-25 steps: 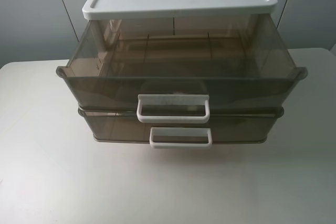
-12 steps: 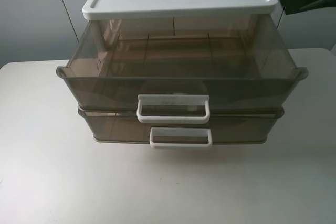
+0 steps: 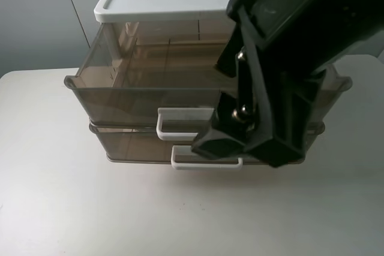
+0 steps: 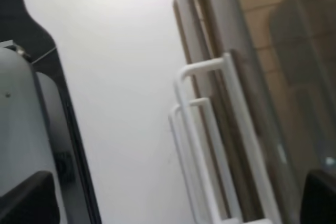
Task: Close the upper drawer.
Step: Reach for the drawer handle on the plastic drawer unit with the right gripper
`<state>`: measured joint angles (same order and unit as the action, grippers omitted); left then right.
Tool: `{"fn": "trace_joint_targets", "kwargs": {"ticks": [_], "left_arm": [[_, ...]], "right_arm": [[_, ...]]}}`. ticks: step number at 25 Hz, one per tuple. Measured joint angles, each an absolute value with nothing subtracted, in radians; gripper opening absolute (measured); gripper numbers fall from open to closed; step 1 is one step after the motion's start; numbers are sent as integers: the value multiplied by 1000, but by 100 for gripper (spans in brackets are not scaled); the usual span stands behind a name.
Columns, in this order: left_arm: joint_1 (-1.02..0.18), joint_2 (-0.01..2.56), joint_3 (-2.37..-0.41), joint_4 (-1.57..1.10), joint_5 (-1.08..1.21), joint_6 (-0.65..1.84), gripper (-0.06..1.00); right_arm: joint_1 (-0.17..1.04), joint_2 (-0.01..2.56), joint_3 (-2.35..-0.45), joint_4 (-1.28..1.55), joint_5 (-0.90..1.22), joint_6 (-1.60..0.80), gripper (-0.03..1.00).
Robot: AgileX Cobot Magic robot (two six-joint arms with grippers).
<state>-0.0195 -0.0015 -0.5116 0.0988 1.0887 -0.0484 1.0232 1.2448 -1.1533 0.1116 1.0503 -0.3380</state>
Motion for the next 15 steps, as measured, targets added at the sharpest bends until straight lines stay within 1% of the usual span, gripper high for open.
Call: {"fn": "trace_joint_targets", "kwargs": {"ticks": [4,7,15], "left_arm": [[-19,-1,-512,99,1089,-48,74],[-19,-1,-512,99,1089,-48,74],[-19,-1,-512,99,1089,-48,74]], "right_arm": [[1086,1260,-1153,143,1054,-356,70],[1110,1297,-1155,158,1081,-359,70],[1115,1425,-1155,141,1100,-359,70]]}}
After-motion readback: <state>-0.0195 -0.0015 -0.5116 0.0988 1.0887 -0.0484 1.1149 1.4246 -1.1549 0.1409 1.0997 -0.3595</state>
